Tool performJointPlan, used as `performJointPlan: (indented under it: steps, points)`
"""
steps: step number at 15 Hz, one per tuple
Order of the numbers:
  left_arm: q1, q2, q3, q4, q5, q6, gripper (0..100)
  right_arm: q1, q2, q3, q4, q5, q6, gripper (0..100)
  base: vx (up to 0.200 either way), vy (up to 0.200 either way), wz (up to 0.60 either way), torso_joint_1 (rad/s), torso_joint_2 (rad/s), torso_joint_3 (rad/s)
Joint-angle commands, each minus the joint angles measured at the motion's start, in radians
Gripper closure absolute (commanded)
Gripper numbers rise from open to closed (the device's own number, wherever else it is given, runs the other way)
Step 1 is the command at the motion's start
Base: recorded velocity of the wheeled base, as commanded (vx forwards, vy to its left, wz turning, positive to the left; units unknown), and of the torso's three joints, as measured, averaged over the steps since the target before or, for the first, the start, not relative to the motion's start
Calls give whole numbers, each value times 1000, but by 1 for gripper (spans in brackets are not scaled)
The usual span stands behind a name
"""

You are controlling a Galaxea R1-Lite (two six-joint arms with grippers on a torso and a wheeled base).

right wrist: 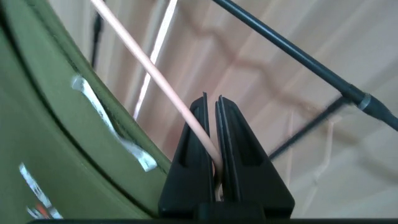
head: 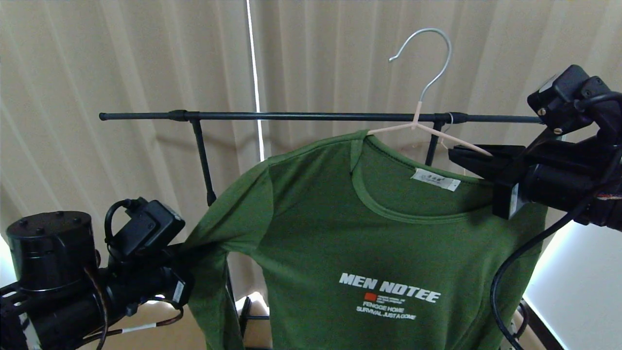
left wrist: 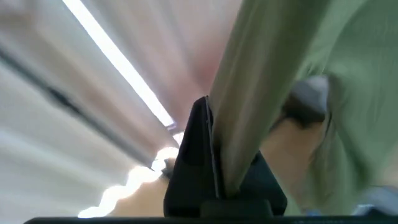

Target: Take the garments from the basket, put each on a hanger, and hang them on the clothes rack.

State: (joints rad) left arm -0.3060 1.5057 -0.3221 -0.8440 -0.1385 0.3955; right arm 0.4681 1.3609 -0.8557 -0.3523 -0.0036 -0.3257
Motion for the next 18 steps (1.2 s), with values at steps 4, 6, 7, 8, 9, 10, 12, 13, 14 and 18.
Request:
performJointPlan:
  steps: [4, 6, 7, 8, 9, 10, 12, 13, 14, 18]
  points:
    - [64, -35, 37, 0, 2, 8, 100, -36, 6, 1, 6, -1, -1, 100, 0, 0, 0, 0, 0, 0]
    - [59, -38, 48, 0, 4, 11, 0, -36, 6, 1, 7, -1, -1, 100, 0, 0, 0, 0, 0, 0]
    - [59, -42, 44, 0, 2, 13, 0, -36, 4, 1, 9, -1, -1, 100, 0, 0, 0, 0, 0, 0]
    - [54, -50, 40, 0, -1, 13, 0, -36, 4, 1, 10, -3, -1, 100, 0, 0, 0, 0, 0, 0]
    - [51, -64, 46, -3, -7, 13, 0, -39, 3, 1, 13, -4, -3, 100, 0, 0, 0, 0, 0, 0]
    - [51, -87, 60, 0, -16, 13, 0, -46, 3, 6, 15, -13, -3, 100, 0, 0, 0, 0, 0, 0]
    - [48, -167, 72, 0, -18, 8, 0, -62, -2, 35, 36, -62, -3, 100, 0, 0, 0, 0, 0, 0]
    - [44, -236, 64, 8, -16, -9, 0, -63, -6, 58, 44, -78, -3, 100, 0, 0, 0, 0, 0, 0]
    - [47, -292, 57, 14, -9, -27, 0, -69, -11, 73, 46, -93, -3, 100, 0, 0, 0, 0, 0, 0]
    - [48, -550, 54, 220, -6, -127, 0, -82, -14, 132, 44, -134, -1, 100, 0, 0, 0, 0, 0, 0]
